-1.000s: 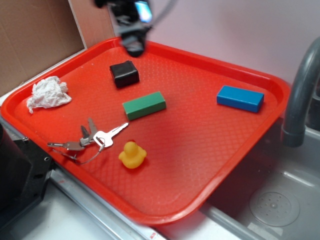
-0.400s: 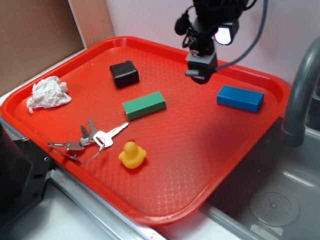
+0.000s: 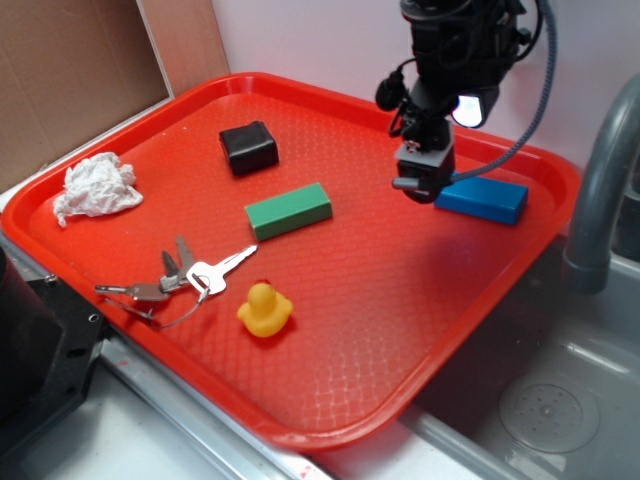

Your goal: Grab the blue block.

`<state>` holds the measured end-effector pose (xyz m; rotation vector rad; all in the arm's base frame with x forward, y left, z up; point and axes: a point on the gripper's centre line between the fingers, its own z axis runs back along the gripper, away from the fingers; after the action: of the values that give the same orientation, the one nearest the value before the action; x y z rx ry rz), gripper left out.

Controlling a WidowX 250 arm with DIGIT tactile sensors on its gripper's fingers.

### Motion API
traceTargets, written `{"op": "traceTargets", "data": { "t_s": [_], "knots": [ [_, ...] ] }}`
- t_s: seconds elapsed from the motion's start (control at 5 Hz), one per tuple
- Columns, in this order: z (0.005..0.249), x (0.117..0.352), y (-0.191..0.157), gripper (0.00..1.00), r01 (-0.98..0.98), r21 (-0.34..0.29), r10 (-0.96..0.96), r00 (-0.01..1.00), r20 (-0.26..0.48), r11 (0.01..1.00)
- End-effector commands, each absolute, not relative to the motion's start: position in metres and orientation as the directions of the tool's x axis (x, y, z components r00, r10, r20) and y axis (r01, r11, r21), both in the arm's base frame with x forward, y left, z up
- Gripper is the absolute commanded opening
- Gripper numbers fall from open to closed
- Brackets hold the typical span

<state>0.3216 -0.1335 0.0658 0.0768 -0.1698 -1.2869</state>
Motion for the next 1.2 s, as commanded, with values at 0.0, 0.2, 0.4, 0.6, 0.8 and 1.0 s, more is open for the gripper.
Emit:
{"op": "traceTargets", "data": {
  "t_s": [0.0, 0.2, 0.4, 0.6, 0.8, 1.0],
  "knots": [
    [0.06, 0.333, -0.157, 1.0, 0.958, 0.14, -0.966, 0.239, 0.094, 0.251],
    [0.053, 0.339, -0.159, 1.0, 0.962, 0.105, -0.965, 0.241, 0.105, 0.252],
    [0.044, 0.335, -0.166, 1.0, 0.96, 0.026, -0.954, 0.274, 0.118, 0.279],
    [0.034, 0.313, -0.169, 0.77, 0.927, -0.048, -0.921, 0.376, 0.1, 0.373],
    [0.026, 0.286, -0.166, 0.0, 0.893, -0.056, -0.894, 0.448, 0.011, 0.446],
    [0.047, 0.259, -0.161, 0.0, 0.845, 0.0, -0.836, 0.53, -0.143, 0.535]
  ]
}}
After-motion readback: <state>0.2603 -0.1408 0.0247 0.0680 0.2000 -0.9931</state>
